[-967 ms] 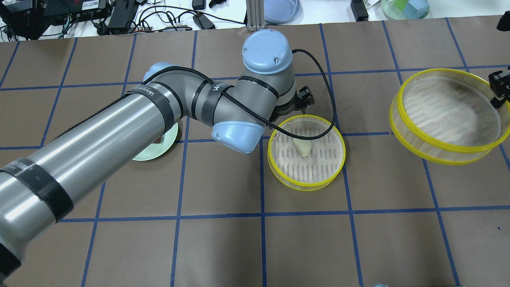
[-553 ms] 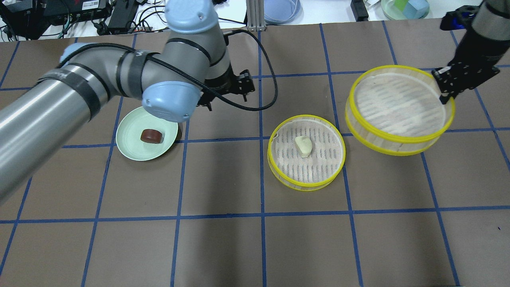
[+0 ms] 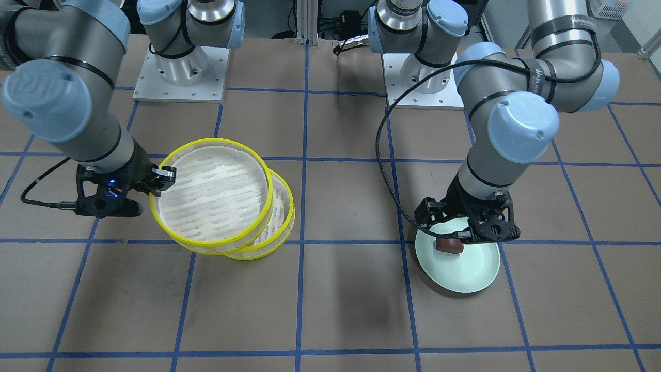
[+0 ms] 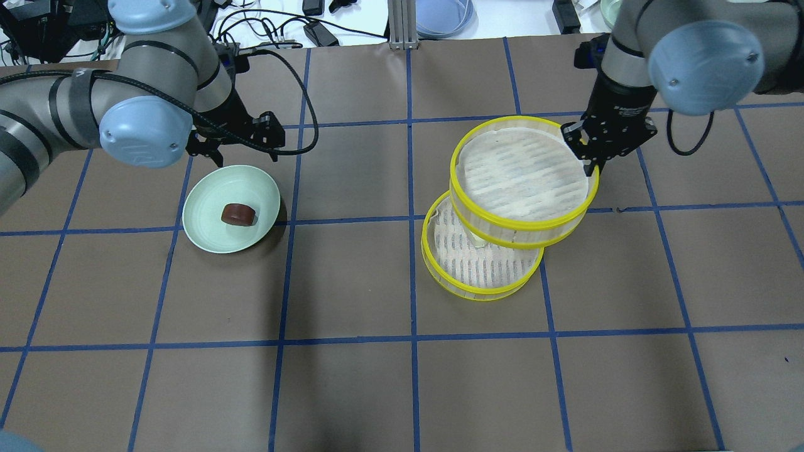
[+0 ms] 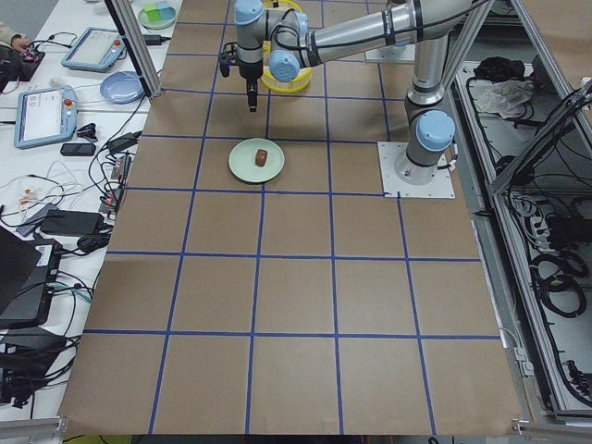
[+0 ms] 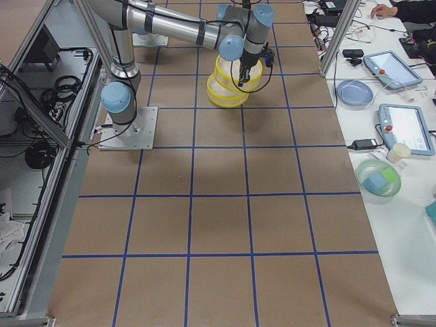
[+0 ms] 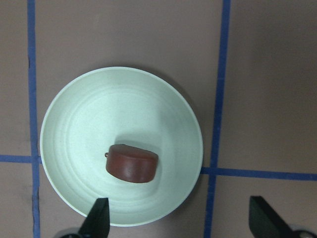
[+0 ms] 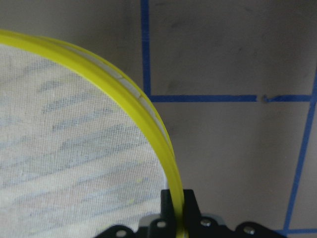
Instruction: Stack buns with steamer
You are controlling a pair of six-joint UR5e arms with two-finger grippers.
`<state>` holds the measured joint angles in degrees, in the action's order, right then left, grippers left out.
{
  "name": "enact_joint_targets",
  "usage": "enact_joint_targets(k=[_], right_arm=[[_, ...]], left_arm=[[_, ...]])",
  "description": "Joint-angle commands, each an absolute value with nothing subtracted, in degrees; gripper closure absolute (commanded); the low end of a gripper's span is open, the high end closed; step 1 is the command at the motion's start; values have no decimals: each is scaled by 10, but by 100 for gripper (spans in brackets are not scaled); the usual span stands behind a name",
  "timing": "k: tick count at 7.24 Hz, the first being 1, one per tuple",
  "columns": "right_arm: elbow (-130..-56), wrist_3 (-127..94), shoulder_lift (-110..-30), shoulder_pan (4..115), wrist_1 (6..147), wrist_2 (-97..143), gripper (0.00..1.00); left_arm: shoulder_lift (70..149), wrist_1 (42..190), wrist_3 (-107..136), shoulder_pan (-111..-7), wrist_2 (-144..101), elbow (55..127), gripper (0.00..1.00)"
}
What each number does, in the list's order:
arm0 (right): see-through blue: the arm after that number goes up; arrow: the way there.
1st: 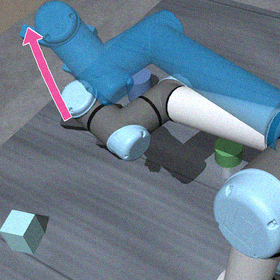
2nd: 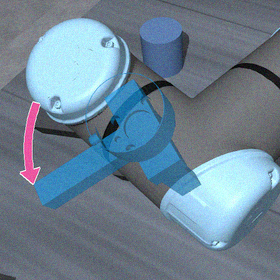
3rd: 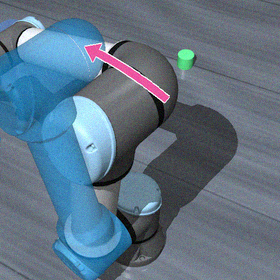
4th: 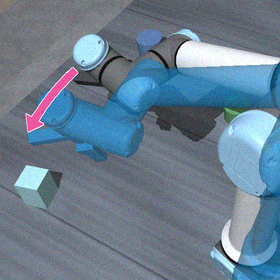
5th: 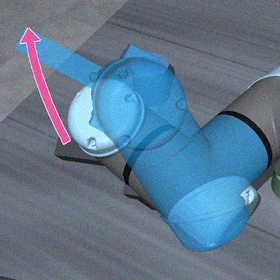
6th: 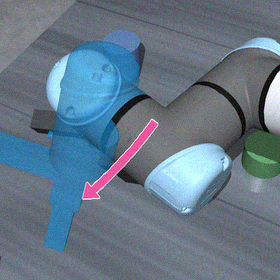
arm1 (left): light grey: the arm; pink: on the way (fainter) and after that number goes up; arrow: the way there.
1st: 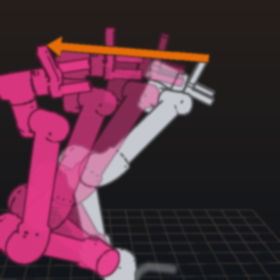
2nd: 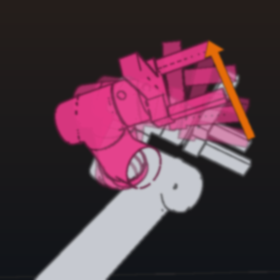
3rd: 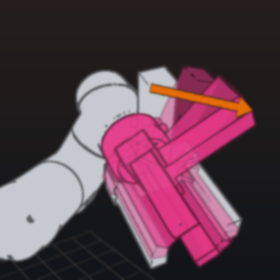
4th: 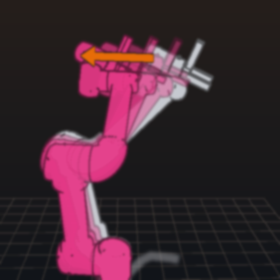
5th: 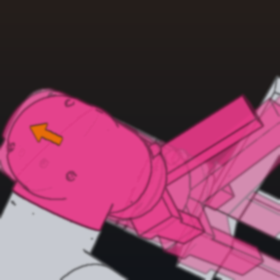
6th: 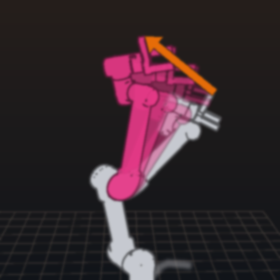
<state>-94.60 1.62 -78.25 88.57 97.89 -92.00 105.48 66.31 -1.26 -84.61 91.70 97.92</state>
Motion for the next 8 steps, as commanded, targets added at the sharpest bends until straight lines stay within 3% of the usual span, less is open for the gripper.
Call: enact_joint_targets(k=[1, 3, 8], right_arm=[[-1022, -11, -794, 914, 1072, -925, 100], [-1062, -7, -816, 914, 1090, -925, 100], [-1074, -4, -810, 914, 1120, -925, 100]], left_arm=[[1086, 605, -69, -808, 918, 1004, 2], [1117, 585, -69, -807, 916, 1010, 2], [1148, 570, -69, -807, 907, 1048, 7]])
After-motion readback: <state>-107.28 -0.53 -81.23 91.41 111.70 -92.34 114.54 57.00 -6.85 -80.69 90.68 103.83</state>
